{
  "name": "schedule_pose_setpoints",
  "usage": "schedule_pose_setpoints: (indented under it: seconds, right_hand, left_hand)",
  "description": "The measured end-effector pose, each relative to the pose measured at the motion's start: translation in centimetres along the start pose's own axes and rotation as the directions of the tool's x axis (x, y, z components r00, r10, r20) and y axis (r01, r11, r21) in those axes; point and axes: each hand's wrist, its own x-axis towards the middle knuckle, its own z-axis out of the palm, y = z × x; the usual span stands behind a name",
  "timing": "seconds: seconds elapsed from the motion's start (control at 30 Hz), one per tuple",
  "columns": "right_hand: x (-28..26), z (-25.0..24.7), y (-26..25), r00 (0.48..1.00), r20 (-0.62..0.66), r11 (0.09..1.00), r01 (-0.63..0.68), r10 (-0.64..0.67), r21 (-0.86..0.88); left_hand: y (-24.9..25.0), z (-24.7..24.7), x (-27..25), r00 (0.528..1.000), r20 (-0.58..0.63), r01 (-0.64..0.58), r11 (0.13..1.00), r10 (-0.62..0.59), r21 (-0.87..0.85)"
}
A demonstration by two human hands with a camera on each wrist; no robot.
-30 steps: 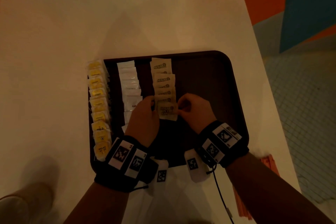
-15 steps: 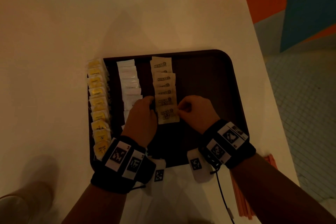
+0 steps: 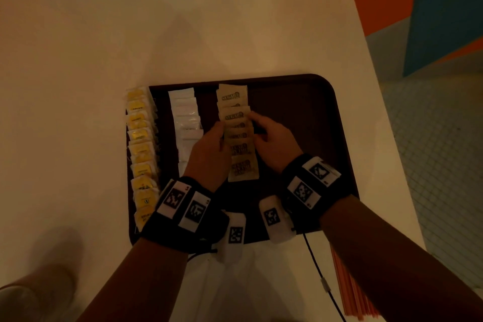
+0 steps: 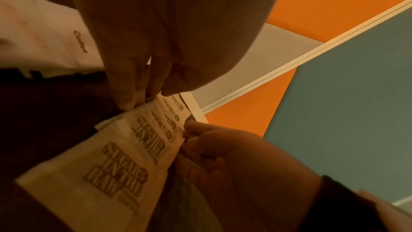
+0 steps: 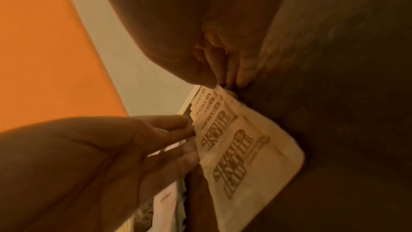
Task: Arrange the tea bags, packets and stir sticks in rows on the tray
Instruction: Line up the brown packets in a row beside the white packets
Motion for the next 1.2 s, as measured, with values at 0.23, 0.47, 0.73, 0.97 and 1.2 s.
schedule_pose_setpoints:
  seconds: [0.23, 0.47, 0.73, 0.97, 1.2]
  right_hand:
    - [-1.1, 0.3, 0.4, 1.0, 0.009, 0.998, 0.026, -0.026, 0.063]
    - [-2.5, 0.7, 1.0, 0.996, -0.086, 1.0, -0.005, 0.004, -0.013]
    - [-4.4, 1.6, 2.6, 0.994, -0.101, 0.994, -0.044, 0.033, -0.103]
    - [-3.4, 0.4, 2.2, 0.994, -0.107, 0.997, -0.035, 0.028, -0.071]
    - [-0.3, 0.2, 0.9, 0.999, -0.033, 0.993, 0.036, -0.033, 0.11]
  left_hand:
    - [-0.3, -0.1, -0.6, 1.0, -0.003, -0.018, 0.998, 0.018, -0.058]
    - [0.4, 0.4, -2.4, 0.999, -0.041, -0.025, 0.994, 0.021, -0.104]
    - [-1.5, 1.5, -3.5, 1.0, -0.004, 0.031, 0.999, -0.031, -0.037]
    - [0.7, -0.1, -1.6, 1.0, -0.024, 0.015, 0.993, -0.018, -0.118]
    - [0.8, 0.1, 0.9, 1.0, 0.016, 0.018, 0.984, -0.015, -0.176]
